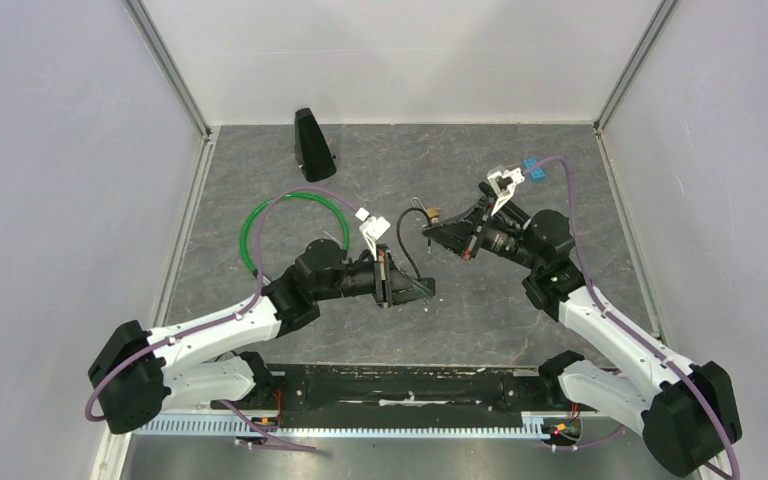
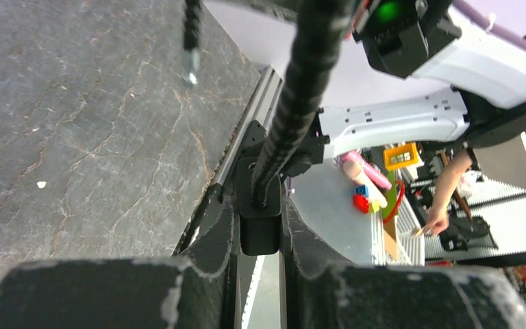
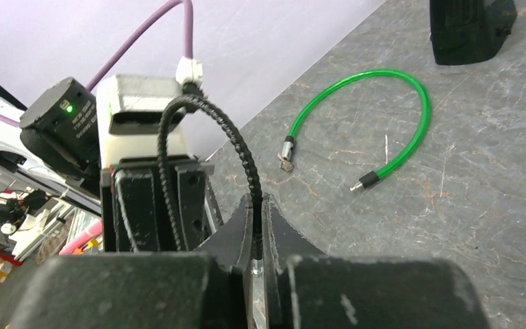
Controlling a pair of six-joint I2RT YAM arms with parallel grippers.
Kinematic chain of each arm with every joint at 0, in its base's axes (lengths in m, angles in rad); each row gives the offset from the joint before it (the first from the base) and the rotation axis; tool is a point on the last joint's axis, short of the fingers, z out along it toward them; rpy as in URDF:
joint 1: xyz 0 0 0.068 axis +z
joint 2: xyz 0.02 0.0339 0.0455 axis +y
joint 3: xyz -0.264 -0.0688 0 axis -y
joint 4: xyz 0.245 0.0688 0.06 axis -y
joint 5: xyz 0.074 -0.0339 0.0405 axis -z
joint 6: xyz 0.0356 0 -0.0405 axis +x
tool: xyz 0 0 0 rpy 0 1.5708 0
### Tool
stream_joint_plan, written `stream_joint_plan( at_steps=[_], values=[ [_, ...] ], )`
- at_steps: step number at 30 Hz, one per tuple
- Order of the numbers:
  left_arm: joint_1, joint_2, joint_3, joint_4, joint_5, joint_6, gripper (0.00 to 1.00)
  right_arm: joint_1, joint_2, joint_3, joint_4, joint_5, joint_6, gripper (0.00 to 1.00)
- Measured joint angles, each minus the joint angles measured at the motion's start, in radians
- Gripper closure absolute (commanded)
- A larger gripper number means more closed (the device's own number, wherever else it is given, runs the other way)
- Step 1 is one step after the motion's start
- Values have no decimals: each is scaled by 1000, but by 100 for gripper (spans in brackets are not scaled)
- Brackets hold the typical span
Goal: Unlock with the key
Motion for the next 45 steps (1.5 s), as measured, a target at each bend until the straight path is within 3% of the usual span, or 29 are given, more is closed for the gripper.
stream_joint_plan(
  at_steps=[6, 7, 8, 10, 11, 13, 19, 25, 33, 42, 45],
  values=[
    [-23, 0, 0, -24, 21, 43, 98, -19, 13, 26, 1, 16, 6, 100],
    [-23, 0, 0, -30, 20, 46, 98, -20, 14, 26, -1, 19, 6, 92],
    [-23, 0, 0, -40, 19, 50, 98, -21, 15, 26, -8, 26, 5, 71],
    [-23, -3, 0, -61, 11, 56, 98, -21, 15, 27, -43, 52, -6, 43],
    [-23, -4, 0, -76, 8, 58, 98, -21, 15, 30, -67, 79, -21, 34],
    [-25, -4, 0, -111, -7, 61, 98, -26, 15, 36, -127, 142, -59, 28],
    [-14, 14, 8, -208, -64, 60, 98, -27, -21, 37, -292, 299, -187, 22],
    [58, 97, 29, -268, -112, 37, 98, -27, -111, 27, -377, 435, -277, 2],
    [188, 291, 77, -284, -142, 6, 98, -26, -217, -32, -449, 612, -351, 2],
    [251, 515, 143, -221, -166, 6, 98, -26, -274, -58, -471, 681, -387, 2],
    [256, 579, 144, -192, -148, -17, 86, -26, -278, -59, -479, 687, -395, 2]
  ],
)
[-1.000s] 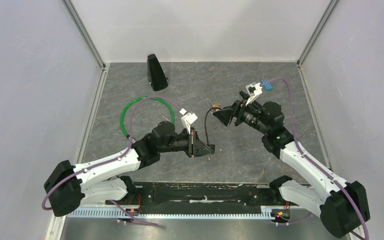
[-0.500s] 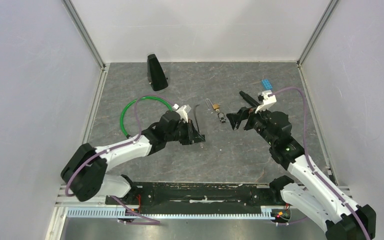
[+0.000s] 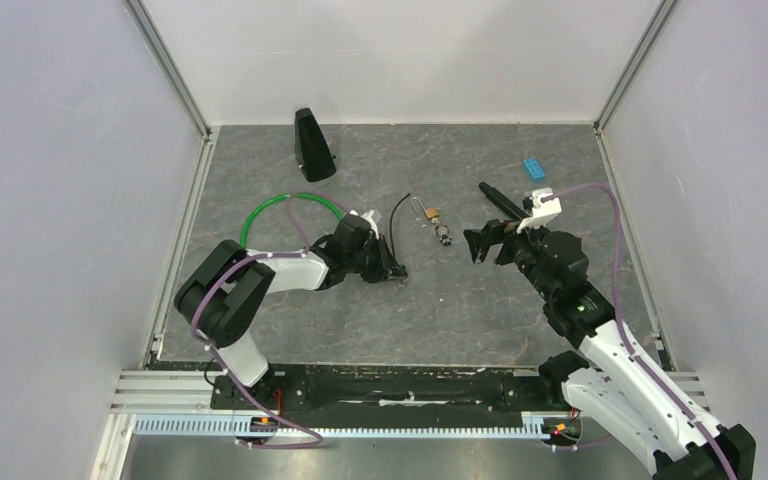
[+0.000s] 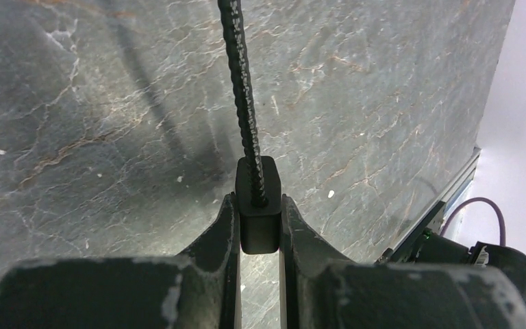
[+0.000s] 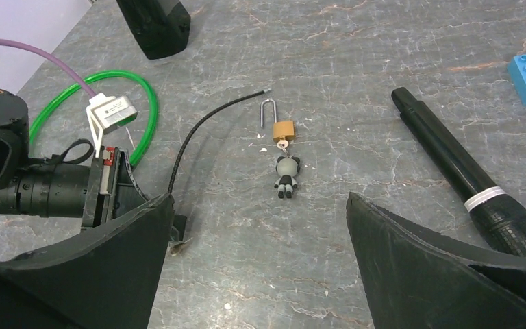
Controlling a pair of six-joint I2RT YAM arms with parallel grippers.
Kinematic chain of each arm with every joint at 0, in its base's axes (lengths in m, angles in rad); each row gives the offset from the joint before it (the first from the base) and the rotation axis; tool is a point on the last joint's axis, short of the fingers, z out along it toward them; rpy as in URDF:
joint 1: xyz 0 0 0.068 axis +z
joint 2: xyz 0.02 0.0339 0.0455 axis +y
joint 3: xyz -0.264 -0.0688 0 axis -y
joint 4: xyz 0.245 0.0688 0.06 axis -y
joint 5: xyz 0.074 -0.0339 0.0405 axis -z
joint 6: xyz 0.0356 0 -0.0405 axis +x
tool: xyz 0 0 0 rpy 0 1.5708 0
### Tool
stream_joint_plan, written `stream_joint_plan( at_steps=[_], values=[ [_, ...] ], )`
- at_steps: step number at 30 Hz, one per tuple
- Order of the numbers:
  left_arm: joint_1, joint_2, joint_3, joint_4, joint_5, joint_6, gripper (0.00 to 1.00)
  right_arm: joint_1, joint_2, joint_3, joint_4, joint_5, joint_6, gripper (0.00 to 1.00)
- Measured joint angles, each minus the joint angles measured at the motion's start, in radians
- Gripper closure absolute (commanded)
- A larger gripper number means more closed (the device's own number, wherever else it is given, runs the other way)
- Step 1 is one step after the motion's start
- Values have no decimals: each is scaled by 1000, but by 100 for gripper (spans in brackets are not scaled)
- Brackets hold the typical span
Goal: Unlock with the key
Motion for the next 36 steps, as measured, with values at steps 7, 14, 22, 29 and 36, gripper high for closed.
stream_joint_plan(
  at_steps=[7, 14, 22, 29, 36],
  values=[
    [3, 0, -42, 13, -35, -68, 56, 0, -8, -1, -19, 2, -10, 2],
    [11, -103, -44, -92, -143, -75, 5, 0, -29, -2, -53, 21, -26, 2],
    [11, -360, -43, -309, -320, -53, 1, 0, -123, -8, -140, 130, -75, 2],
    [11, -793, -16, -568, -628, 57, 0, 0, -314, -69, -188, 331, -146, 2],
    [11, -1165, 37, -745, -948, 182, 6, 0, -505, -133, -188, 514, -232, 2]
  ],
)
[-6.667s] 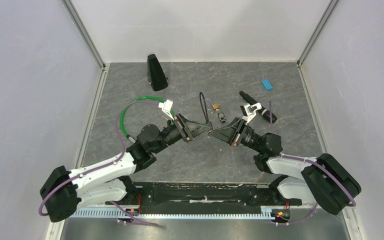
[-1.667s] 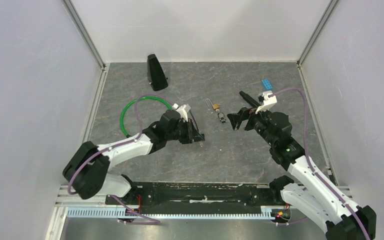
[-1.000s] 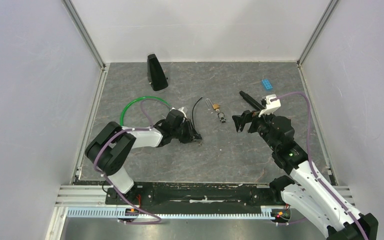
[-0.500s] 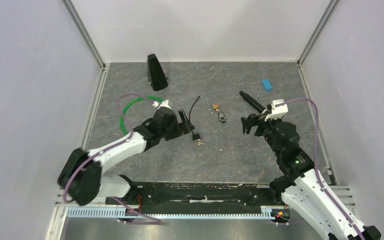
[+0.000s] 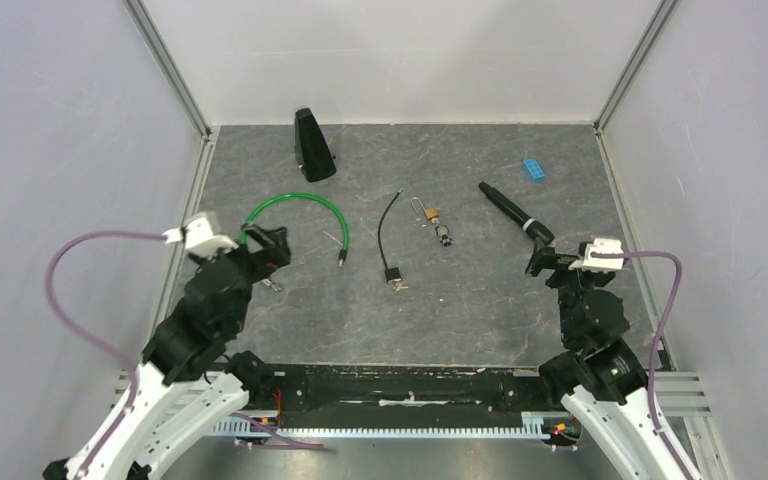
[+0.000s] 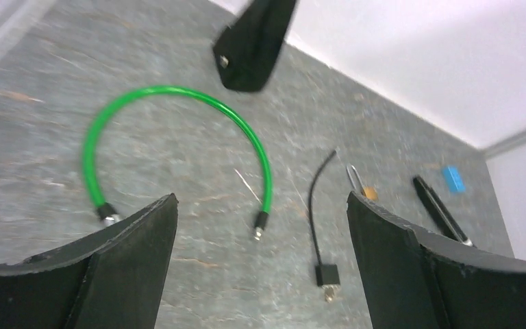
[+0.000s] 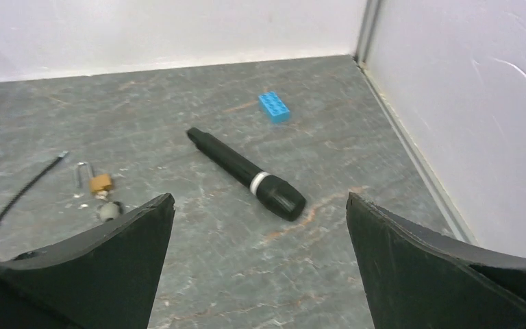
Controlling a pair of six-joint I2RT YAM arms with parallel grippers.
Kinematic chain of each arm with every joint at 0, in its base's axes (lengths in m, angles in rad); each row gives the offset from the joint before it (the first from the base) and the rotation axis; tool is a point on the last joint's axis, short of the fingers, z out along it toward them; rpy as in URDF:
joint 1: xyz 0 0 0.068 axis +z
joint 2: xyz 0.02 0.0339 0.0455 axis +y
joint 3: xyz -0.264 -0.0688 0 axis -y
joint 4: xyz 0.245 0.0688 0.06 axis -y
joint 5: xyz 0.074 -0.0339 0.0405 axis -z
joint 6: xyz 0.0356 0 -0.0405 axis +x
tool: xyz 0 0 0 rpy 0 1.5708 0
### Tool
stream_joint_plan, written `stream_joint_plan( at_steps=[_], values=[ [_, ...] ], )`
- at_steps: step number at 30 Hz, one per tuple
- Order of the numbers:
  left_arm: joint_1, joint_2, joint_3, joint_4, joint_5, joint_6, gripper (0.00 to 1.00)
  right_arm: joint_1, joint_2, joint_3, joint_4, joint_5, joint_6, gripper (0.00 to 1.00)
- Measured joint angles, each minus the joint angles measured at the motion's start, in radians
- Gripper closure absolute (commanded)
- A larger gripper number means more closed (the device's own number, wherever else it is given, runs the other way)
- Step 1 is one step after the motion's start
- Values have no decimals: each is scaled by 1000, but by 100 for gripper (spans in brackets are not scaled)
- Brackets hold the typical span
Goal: Unlock with the key
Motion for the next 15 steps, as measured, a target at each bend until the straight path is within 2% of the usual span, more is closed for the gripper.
stream_joint_plan(
  at_steps=[4, 8, 15],
  values=[
    [0, -176, -10, -55, -126, 29, 7, 0, -56, -60, 0, 59, -22, 2],
    [0, -315, -46, -85, -182, 46, 7, 0, -82, -95, -2, 89, -31, 2],
    [0, -428, -56, -86, -220, 161, 7, 0, -86, -111, 8, 95, -45, 2]
  ],
)
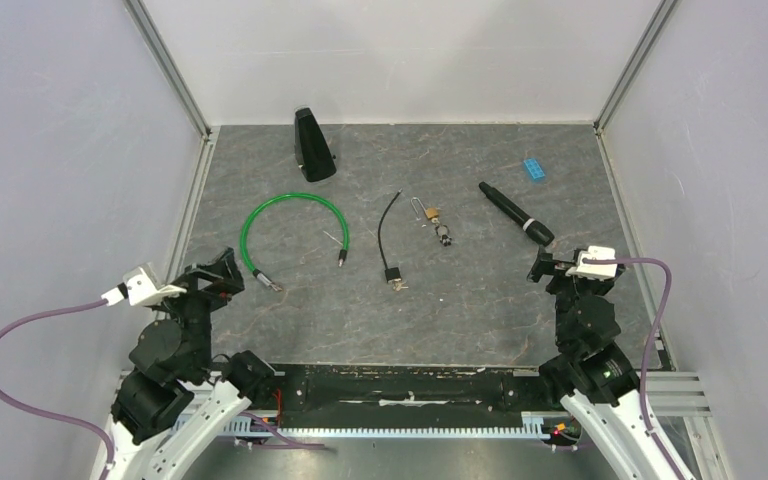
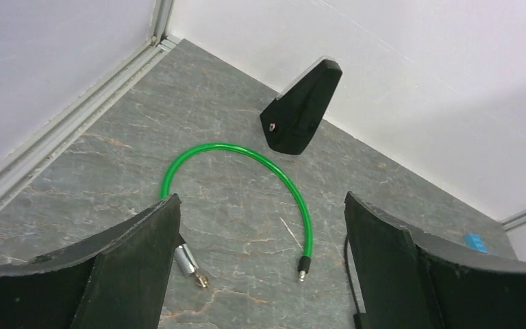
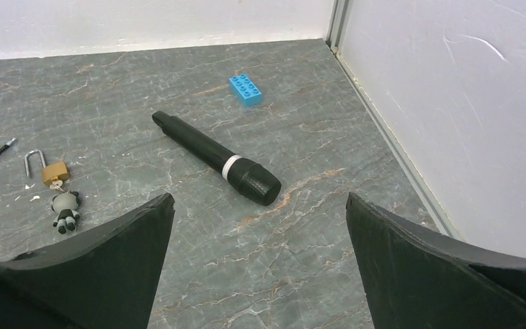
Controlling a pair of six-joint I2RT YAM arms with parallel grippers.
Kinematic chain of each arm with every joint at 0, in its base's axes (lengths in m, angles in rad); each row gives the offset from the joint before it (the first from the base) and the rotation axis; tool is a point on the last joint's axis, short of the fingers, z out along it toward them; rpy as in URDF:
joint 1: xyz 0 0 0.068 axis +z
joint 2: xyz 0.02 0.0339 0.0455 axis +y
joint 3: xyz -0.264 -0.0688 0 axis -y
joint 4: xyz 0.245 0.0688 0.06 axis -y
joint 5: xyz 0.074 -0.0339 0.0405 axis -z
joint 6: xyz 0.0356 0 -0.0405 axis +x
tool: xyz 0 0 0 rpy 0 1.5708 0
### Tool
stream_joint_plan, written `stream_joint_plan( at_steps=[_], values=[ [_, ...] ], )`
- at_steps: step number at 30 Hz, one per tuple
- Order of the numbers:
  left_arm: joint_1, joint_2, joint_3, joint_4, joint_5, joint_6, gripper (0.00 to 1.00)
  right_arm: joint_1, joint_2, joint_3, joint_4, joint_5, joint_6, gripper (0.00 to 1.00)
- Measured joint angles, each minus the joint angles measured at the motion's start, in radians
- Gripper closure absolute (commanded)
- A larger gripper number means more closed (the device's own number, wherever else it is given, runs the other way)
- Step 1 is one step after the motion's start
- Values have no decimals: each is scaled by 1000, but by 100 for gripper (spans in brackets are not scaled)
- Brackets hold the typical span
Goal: Unlock with the key
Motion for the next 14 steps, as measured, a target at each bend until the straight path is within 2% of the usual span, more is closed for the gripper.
stream_joint_plan(
  at_steps=[14],
  values=[
    [0, -10, -56, 28, -8, 92, 7, 0, 16, -18, 35, -10, -20, 2]
  ],
)
